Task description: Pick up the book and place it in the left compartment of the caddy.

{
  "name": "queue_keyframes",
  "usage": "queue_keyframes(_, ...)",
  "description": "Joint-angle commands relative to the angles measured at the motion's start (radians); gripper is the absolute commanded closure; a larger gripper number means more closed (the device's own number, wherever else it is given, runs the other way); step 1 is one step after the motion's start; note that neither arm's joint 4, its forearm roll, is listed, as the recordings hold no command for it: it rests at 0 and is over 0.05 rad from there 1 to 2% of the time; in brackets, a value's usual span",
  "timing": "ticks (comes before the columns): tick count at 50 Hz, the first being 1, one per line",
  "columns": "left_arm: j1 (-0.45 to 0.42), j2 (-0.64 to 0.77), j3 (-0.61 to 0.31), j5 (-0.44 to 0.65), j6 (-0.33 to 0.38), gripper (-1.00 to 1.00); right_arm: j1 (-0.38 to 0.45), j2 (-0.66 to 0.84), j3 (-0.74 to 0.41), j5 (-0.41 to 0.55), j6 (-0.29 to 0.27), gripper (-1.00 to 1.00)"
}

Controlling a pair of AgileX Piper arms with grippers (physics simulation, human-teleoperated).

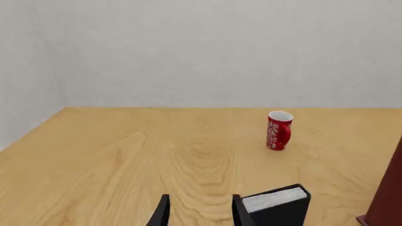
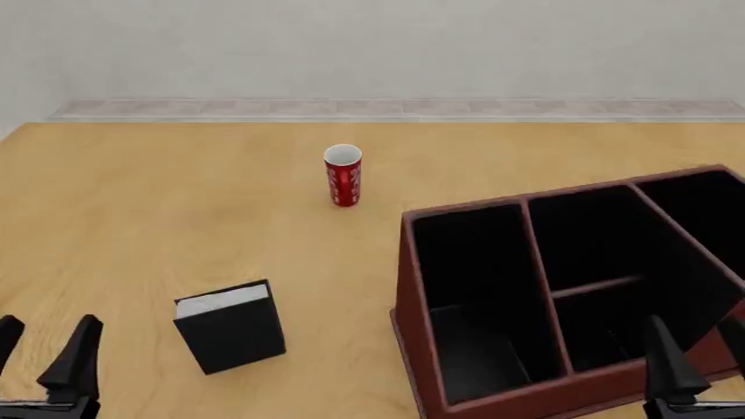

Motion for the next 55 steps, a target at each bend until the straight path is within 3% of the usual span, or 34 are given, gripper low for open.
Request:
queue_keyframes(1, -0.007, 0.006, -0.002, -0.003, 0.0, -1.0, -0.006, 0.006, -0.002, -0.002, 0.0, -1.0)
queue_keyframes(14, -0.007, 0.005, -0.003, -0.002, 0.001, -1.0, 0.013, 0.003, -0.004, 0.0, 0.012, -1.0)
queue_keyframes(16, -0.007, 0.005, -0.003, -0.002, 0.002, -1.0, 0.026, 0.009, -0.015, 0.01, -0.007, -1.0)
queue_keyframes(21, -0.007, 0.005, -0.004, -0.003, 0.003, -1.0, 0.077, 0.047, -0.135, 0.044, 0.022, -1.0)
queue_keyframes(22, -0.008, 0.0, -0.005, -0.005, 0.007, -1.0, 0.11, 0.089, -0.163, 0.032, -0.001, -1.0)
queue_keyframes(28, -0.008, 0.001, -0.006, -0.003, 0.007, -1.0, 0.2, 0.246, -0.266, 0.018, 0.0, -1.0)
queue_keyframes(29, -0.007, 0.006, -0.007, -0.001, 0.002, -1.0, 0.243, 0.3, -0.295, 0.023, -0.042, -1.0)
queue_keyframes(32, -0.007, 0.001, -0.008, -0.002, 0.007, -1.0, 0.266, 0.327, -0.32, 0.027, -0.031, -1.0)
queue_keyframes(36, -0.007, 0.001, -0.011, 0.001, 0.007, -1.0, 0.331, 0.451, -0.38, 0.044, -0.068, -1.0)
queue_keyframes(39, -0.007, 0.004, -0.011, 0.003, 0.004, -1.0, 0.373, 0.453, -0.435, 0.087, -0.058, -1.0)
queue_keyframes(55, -0.007, 0.003, -0.011, 0.004, 0.004, -1.0, 0.522, 0.668, -0.736, 0.292, -0.163, -1.0)
